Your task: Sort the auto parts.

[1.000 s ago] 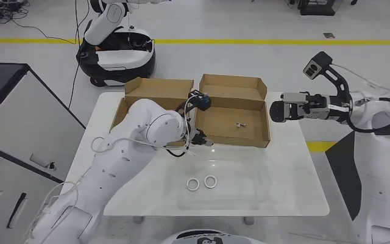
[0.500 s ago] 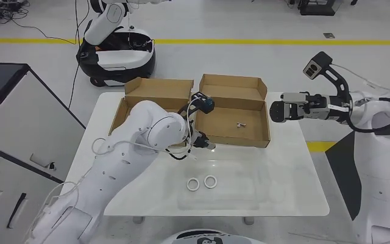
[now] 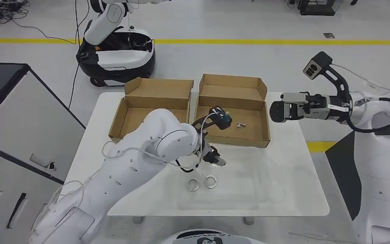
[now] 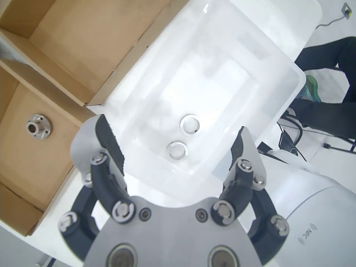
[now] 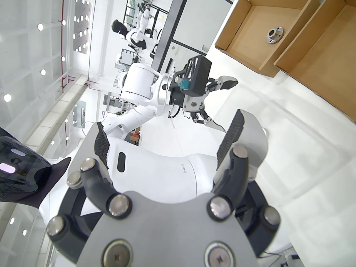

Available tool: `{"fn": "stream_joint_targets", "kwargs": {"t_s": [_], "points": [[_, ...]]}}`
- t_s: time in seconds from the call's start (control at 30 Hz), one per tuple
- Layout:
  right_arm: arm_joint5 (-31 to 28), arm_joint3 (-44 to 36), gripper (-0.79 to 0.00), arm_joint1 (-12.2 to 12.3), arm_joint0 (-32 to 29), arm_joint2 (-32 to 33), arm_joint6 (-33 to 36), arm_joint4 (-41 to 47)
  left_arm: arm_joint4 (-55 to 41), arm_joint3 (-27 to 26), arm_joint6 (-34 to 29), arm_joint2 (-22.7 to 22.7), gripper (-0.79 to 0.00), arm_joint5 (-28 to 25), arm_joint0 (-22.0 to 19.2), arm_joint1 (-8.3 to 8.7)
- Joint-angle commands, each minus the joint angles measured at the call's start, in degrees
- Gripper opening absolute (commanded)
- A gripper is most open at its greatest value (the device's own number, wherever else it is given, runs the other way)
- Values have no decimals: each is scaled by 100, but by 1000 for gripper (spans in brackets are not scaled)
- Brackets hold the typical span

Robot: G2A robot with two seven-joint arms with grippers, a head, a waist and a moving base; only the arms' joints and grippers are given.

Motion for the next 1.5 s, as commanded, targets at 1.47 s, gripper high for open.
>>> {"fn": "stream_joint_targets", "kwargs": {"t_s": [1.47], "points": [[0, 0, 0, 0, 0, 0, 0, 0, -706, 1071, 116, 1719, 0, -985, -560, -11]]}}
